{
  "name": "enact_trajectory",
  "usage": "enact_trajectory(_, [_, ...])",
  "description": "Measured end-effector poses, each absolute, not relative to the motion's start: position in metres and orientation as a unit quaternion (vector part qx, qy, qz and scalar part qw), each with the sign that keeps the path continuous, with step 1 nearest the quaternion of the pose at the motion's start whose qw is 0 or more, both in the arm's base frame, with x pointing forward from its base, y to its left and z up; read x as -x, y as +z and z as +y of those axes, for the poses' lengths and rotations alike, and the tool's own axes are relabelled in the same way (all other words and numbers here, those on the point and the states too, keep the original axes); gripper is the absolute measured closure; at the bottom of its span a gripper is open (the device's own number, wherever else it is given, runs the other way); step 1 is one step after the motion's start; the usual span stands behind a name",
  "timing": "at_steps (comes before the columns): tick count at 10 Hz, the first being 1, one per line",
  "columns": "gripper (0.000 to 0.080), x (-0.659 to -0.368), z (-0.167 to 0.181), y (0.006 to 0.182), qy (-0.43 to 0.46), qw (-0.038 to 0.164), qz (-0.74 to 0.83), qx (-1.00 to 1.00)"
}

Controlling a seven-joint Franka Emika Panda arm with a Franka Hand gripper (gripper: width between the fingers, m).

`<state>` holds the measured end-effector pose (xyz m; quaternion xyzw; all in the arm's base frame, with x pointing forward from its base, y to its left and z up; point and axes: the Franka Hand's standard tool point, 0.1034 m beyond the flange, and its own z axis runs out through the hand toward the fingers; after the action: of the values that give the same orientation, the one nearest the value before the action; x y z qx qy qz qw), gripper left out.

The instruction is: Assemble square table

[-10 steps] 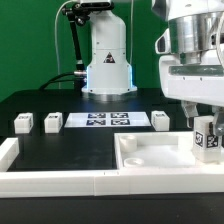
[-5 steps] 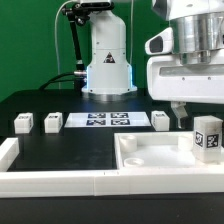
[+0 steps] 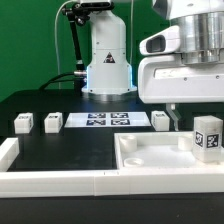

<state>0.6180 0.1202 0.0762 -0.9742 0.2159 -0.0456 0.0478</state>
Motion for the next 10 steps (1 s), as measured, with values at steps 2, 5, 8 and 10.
enact_trajectory(2, [0.0151, -0.6199, 0.1225, 0.0781, -0.051, 0.034, 0.115, 0.991])
enact_trajectory(5, [0.0151, -0.6231, 0.1188, 0.0795, -0.058, 0.022, -0.023, 0.998])
enact_trajectory(8, [0.0178, -0.6234, 0.1166, 0.0794, -0.059, 0.014, -0.091, 0.994])
enact_trajectory(10, [0.0355, -0.6234, 0.1165, 0.0793, -0.059, 0.014, -0.09, 0.994])
